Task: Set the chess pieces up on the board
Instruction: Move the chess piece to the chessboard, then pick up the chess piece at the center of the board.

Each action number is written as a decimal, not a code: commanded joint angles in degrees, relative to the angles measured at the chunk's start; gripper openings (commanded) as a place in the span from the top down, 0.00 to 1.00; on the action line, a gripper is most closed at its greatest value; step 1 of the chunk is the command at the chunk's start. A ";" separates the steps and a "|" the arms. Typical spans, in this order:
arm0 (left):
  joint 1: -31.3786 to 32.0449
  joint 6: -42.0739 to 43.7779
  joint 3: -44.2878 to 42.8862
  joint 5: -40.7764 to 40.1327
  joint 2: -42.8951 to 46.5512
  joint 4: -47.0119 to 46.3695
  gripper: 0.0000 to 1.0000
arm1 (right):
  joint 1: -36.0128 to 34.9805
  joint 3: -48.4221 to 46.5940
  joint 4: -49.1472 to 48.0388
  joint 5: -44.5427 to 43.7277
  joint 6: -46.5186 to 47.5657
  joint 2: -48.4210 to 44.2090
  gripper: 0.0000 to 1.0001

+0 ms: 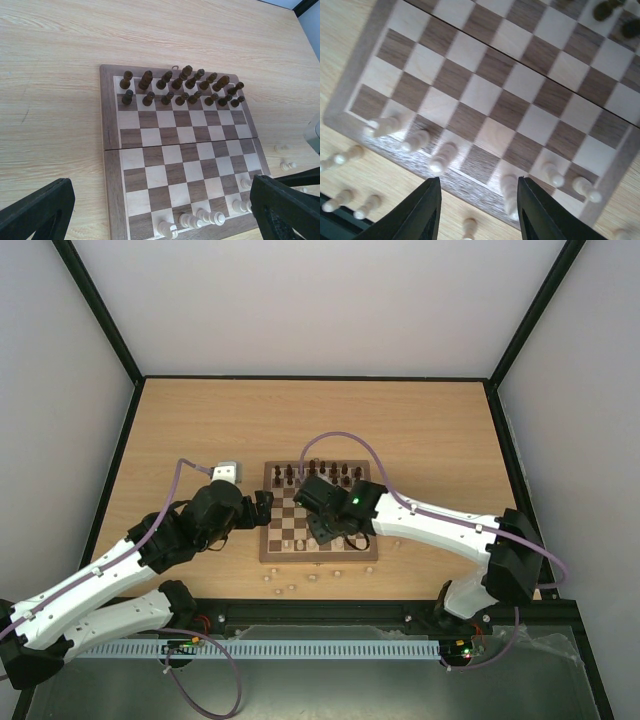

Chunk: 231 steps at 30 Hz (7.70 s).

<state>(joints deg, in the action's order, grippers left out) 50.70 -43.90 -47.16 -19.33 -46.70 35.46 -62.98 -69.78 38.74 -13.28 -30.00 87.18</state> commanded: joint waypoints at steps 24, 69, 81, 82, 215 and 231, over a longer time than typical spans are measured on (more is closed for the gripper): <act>-0.34 1.49 0.42 0.48 -0.92 -1.56 0.01 | 3.41 10.16 1.16 2.73 -0.80 0.23 0.64; -0.90 1.51 1.14 0.26 -0.87 -1.72 0.01 | 2.53 4.07 -1.25 6.87 2.42 4.76 0.86; -1.14 1.62 1.17 0.35 -0.67 -1.57 0.01 | 2.39 3.65 -1.13 7.05 2.84 6.04 0.84; -1.18 1.58 1.19 0.36 -0.59 -1.55 0.01 | 2.30 3.59 -1.07 7.08 2.84 6.03 0.84; -1.71 10.13 1.48 12.16 -0.57 -5.75 0.01 | 18.05 28.20 4.55 -3.20 -20.62 -14.80 0.53; -1.67 10.58 1.55 13.42 -0.30 -6.02 0.01 | 21.48 28.38 3.23 -2.31 -19.61 -13.76 0.69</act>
<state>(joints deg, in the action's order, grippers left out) 49.41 -34.39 -45.25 -6.96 -47.13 30.30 -41.89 -42.35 40.82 -15.44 -49.10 73.01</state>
